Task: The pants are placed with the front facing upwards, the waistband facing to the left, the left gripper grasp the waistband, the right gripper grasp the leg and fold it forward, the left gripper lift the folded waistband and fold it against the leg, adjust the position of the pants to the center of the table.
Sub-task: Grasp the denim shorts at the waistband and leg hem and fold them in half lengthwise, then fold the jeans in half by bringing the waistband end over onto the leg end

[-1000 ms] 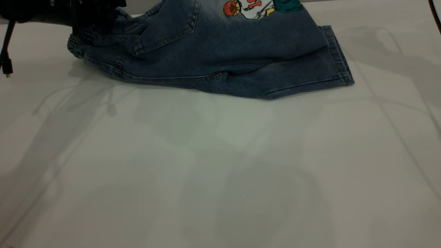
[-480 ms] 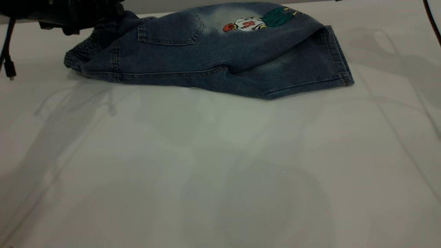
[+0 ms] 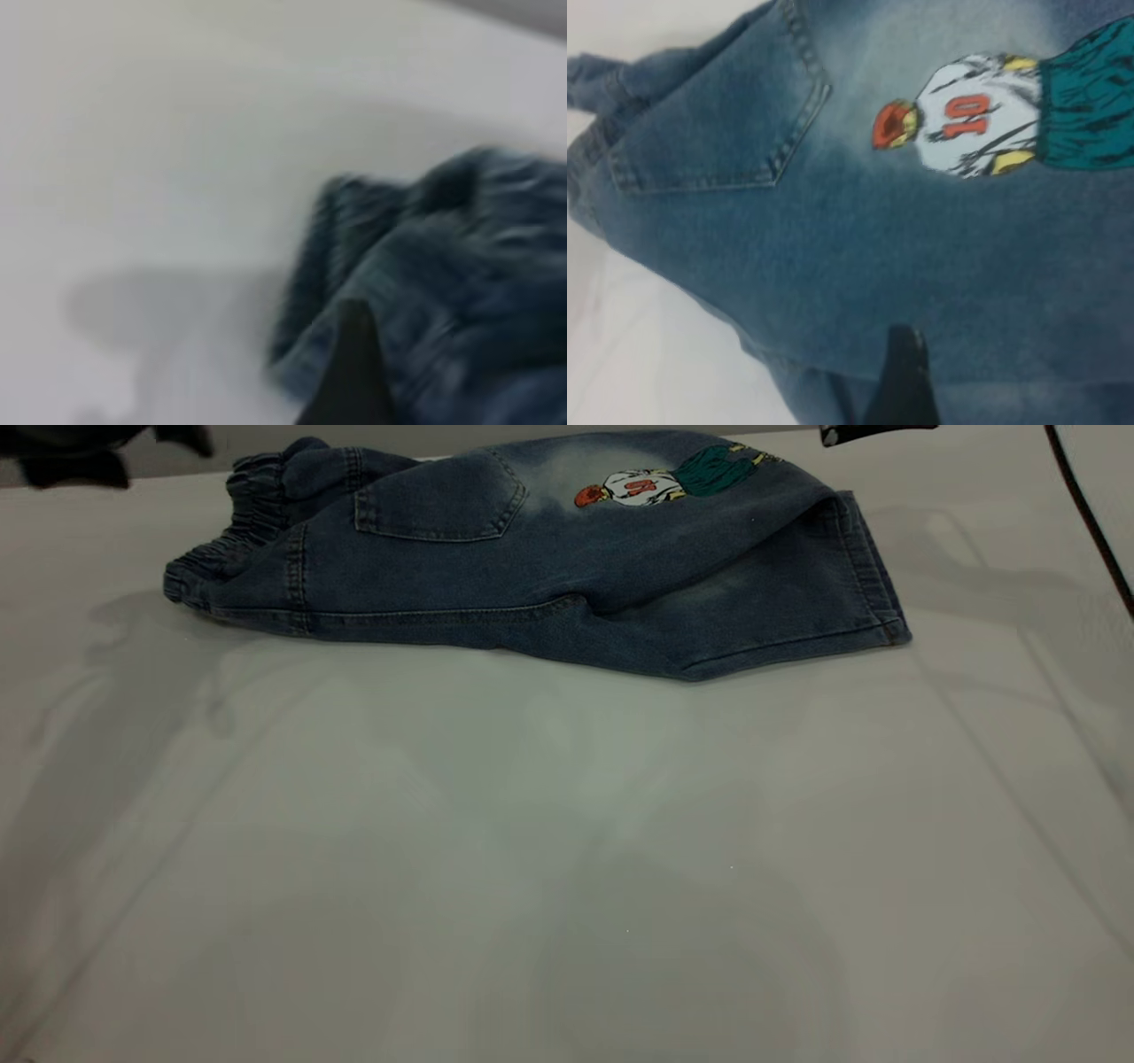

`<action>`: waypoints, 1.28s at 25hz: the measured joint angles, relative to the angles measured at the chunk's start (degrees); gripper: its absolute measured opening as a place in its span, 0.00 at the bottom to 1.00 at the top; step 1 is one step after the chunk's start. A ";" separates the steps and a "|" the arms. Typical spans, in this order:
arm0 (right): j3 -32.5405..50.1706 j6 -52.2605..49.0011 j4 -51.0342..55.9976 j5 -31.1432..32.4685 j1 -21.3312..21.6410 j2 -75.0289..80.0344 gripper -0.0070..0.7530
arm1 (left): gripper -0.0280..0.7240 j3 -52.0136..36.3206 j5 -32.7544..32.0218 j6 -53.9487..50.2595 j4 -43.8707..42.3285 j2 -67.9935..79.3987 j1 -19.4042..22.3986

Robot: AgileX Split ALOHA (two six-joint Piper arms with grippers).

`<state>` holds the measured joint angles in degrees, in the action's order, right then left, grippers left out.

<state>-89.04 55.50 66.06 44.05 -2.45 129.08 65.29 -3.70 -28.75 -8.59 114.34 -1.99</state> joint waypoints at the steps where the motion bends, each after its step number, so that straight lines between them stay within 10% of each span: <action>1: 0.00 0.00 -0.07 -0.48 -0.39 0.00 0.69 | 0.74 0.00 -2.00 -0.56 0.04 0.00 0.62; 13: 0.00 0.08 -0.66 0.31 -3.28 0.00 0.69 | 0.74 0.00 -6.25 -0.44 -0.22 2.86 2.18; 32: 0.00 -0.67 -2.32 1.09 -3.34 0.00 0.69 | 0.71 0.06 13.20 -0.96 -0.22 14.82 1.90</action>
<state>-89.04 54.83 63.73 45.14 -5.79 129.08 65.35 9.50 -29.71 -8.82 129.17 -0.10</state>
